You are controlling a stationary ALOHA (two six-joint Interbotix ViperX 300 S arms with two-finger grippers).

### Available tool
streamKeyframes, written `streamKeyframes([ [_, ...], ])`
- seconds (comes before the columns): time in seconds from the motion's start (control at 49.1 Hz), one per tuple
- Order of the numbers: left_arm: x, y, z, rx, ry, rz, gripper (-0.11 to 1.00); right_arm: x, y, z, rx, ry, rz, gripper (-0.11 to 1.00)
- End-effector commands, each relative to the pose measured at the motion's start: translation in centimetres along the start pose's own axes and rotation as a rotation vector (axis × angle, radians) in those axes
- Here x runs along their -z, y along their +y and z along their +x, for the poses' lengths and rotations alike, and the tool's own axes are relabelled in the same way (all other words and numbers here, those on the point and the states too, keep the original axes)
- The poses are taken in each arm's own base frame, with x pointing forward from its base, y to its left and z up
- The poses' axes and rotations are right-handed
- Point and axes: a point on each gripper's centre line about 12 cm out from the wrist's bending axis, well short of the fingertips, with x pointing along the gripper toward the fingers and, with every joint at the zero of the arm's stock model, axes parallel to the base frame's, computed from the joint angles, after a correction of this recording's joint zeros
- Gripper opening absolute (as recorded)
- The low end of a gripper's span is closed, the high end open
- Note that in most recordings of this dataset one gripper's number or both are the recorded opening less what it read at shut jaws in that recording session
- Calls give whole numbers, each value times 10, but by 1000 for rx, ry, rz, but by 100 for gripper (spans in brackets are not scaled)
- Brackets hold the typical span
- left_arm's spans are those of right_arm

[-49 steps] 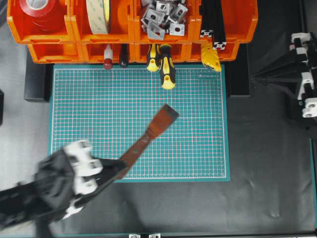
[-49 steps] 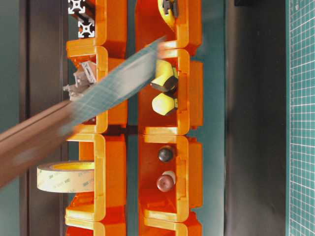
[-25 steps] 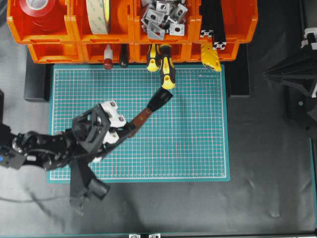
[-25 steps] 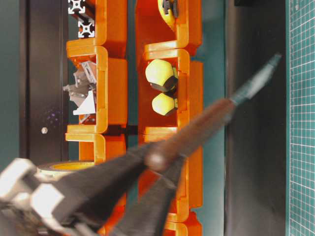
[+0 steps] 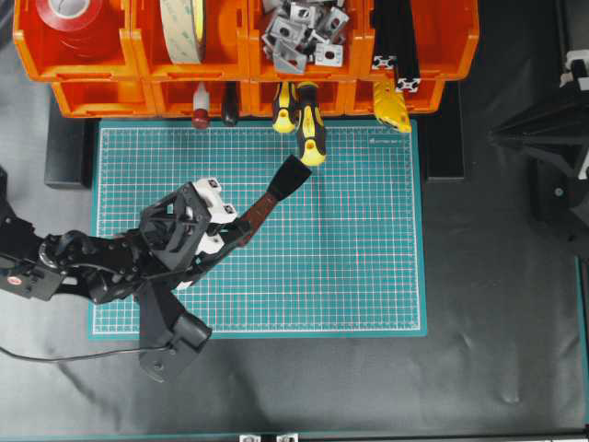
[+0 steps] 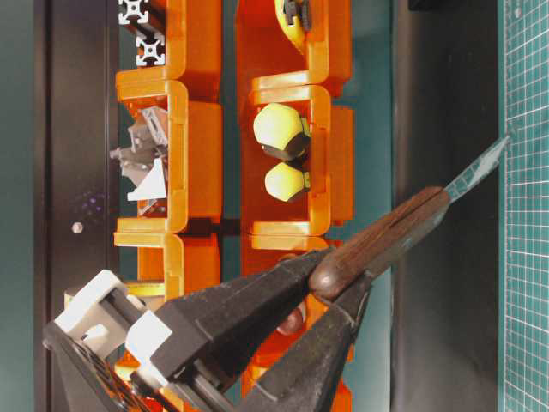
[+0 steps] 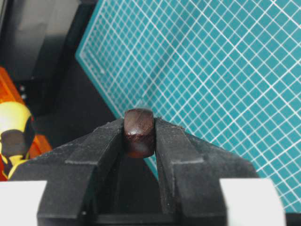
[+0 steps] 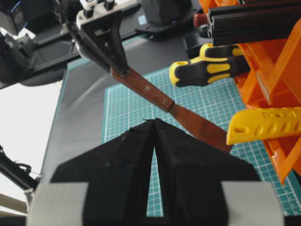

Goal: Pick scraper from container rack with left arm.

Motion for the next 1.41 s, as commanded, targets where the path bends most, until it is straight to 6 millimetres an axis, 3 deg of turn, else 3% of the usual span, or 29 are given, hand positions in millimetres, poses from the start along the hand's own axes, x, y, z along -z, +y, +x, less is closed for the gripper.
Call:
streamKeyframes([
  [0.0,-9,14,-5,-31,-28,-44,20,-10,4,-1,-6,-19,4,1],
  [0.285,-9,13,-3,-25,-30,-92,22,-9,3,0,-2,-11,3,1],
  [0.489,-7,8,-1,-12,-31,-189,76,-9,2,0,3,-8,4,1],
  [0.591,-5,4,-1,-6,-22,-284,91,-10,0,0,17,-15,7,1],
  [0.815,-12,-9,-6,14,-4,-676,89,-9,-4,1,34,-16,13,1],
  [1.019,0,-37,-3,43,53,-1015,89,-6,-5,4,39,-8,12,1],
  [1.243,4,-46,-8,60,51,-1130,89,-6,-6,5,40,-19,11,1],
  [1.385,-1,-41,-23,71,3,-1136,89,-6,-6,5,38,-19,10,1],
])
